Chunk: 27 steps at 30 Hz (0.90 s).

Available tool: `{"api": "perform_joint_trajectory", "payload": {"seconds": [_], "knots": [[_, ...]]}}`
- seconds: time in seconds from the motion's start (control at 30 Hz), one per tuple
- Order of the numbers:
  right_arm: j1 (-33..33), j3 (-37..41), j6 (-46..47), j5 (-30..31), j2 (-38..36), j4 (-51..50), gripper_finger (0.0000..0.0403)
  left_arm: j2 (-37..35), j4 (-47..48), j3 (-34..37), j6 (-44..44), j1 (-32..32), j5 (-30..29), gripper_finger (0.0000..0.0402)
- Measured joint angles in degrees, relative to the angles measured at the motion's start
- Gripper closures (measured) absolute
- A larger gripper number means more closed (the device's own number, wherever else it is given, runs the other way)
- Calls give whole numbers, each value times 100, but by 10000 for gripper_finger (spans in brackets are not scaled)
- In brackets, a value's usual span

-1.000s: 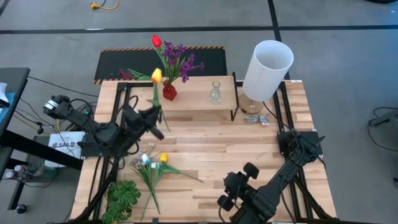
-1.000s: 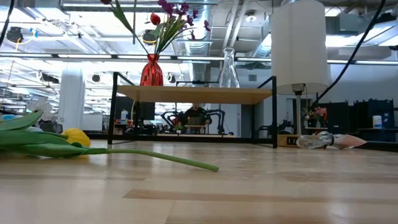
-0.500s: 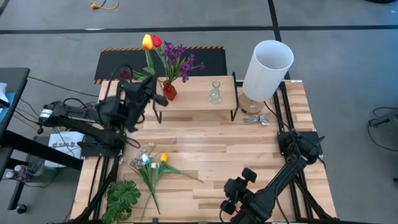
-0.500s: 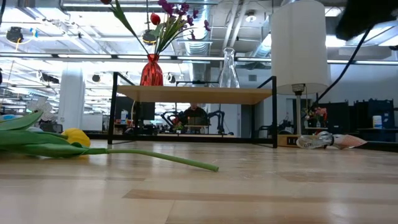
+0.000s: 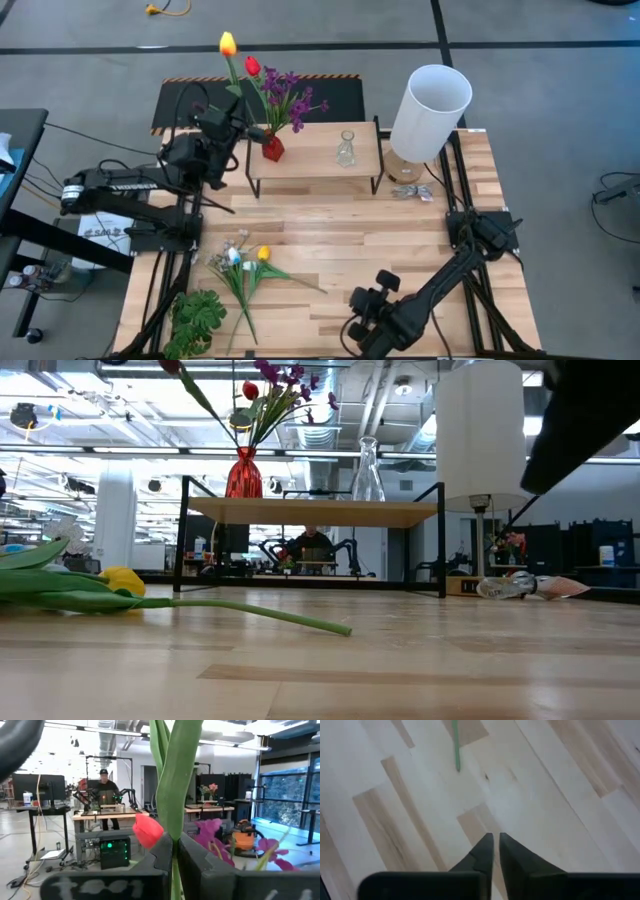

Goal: Pick and place flowers into a vace then onto a shelf
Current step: Put the right yellow flower into the red vase on the shelf

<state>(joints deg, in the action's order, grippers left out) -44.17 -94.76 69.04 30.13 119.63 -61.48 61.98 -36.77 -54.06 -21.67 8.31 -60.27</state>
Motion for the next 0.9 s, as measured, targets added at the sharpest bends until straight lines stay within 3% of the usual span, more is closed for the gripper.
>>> {"api": "perform_joint_trajectory", "payload": {"seconds": [0.1, 0.43, 0.9], "knots": [[45, 0, -52, -6, 0, 10, 400, 0, 13, 0, 192, 223, 269, 401], [44, 0, 32, -10, 0, -3, 401, 57, 781, 0, 1050, 705, 753, 401], [57, -2, 297, -21, 0, 25, 402, 682, 787, 2, 1324, 709, 417, 401]]}}
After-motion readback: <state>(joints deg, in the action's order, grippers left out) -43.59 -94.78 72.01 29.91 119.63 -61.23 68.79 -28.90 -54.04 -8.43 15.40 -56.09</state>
